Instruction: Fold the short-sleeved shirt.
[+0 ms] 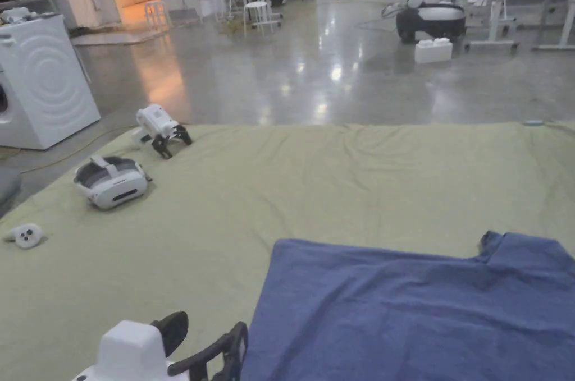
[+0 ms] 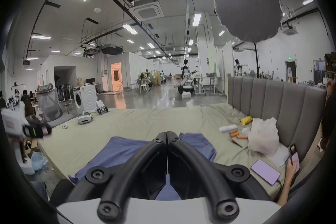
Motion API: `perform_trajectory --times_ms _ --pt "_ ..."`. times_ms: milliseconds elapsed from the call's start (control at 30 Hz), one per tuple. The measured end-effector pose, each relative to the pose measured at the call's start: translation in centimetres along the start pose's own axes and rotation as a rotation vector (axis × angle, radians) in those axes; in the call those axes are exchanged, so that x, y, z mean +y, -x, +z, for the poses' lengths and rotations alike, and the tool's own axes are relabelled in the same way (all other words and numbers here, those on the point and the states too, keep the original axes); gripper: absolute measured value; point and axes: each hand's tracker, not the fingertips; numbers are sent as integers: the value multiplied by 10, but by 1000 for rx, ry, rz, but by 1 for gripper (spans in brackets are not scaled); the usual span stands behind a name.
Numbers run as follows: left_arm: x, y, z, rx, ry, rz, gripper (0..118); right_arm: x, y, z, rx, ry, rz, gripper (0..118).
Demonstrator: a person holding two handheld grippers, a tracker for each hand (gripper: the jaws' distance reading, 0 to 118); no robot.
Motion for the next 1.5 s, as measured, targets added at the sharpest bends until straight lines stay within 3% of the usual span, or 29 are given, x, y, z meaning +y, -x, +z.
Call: perform_trajectory --times_ms 133,300,333,433,533,667,700,767,800,933,1000,1033,1133,1200,1300,1333,1400,1500 --pt "-65 43 -63 -3 347 91 77 -18 -7 -6 1 80 -36 0" --pt "-112 59 -104 -4 543 87 73 -34 -18 -8 -32 136 -64 0" --pt "-115 58 -109 -12 564 68 70 -36 -20 -8 -38 145 -66 0" --pt "-114 50 -121 -15 576 33 15 -44 -31 -5 -77 171 -84 0" --pt "-112 44 -133 -33 599 21 9 -54 -44 4 -143 204 -95 0" --pt "-114 29 -152 -35 703 -145 4 -75 -73 10 -262 304 -65 1" --pt "-113 28 -157 -33 706 -128 4 -83 -83 7 -277 356 -73 15" --pt "-110 30 -161 -35 724 -118 4 -110 -108 -4 -243 475 -113 75" --pt "-110 31 -160 -37 728 -112 4 -123 -117 -8 -226 509 -134 78" --pt "-107 18 -151 -34 721 -109 4 -166 -137 -45 -239 714 -232 76" --pt "-104 15 -150 -31 722 -110 4 -177 -142 -62 -235 747 -248 68" --pt "-104 14 -149 -29 723 -110 4 -178 -141 -67 -223 762 -250 59" --pt "-102 13 -146 -27 718 -109 4 -169 -135 -77 -146 742 -213 0" --pt "-101 11 -141 -25 707 -108 4 -160 -128 -81 -139 743 -215 0" --pt "-78 15 -131 -44 671 -67 3 -132 -120 -87 -133 653 -140 0" --pt "-63 16 -129 -46 632 -26 3 -119 -121 -93 -121 624 -158 0" --pt "-34 33 -144 -87 520 41 3 -95 -124 -113 -102 579 -175 0" --pt "5 38 -188 -70 476 24 3 -74 -129 -166 -137 552 -111 0"
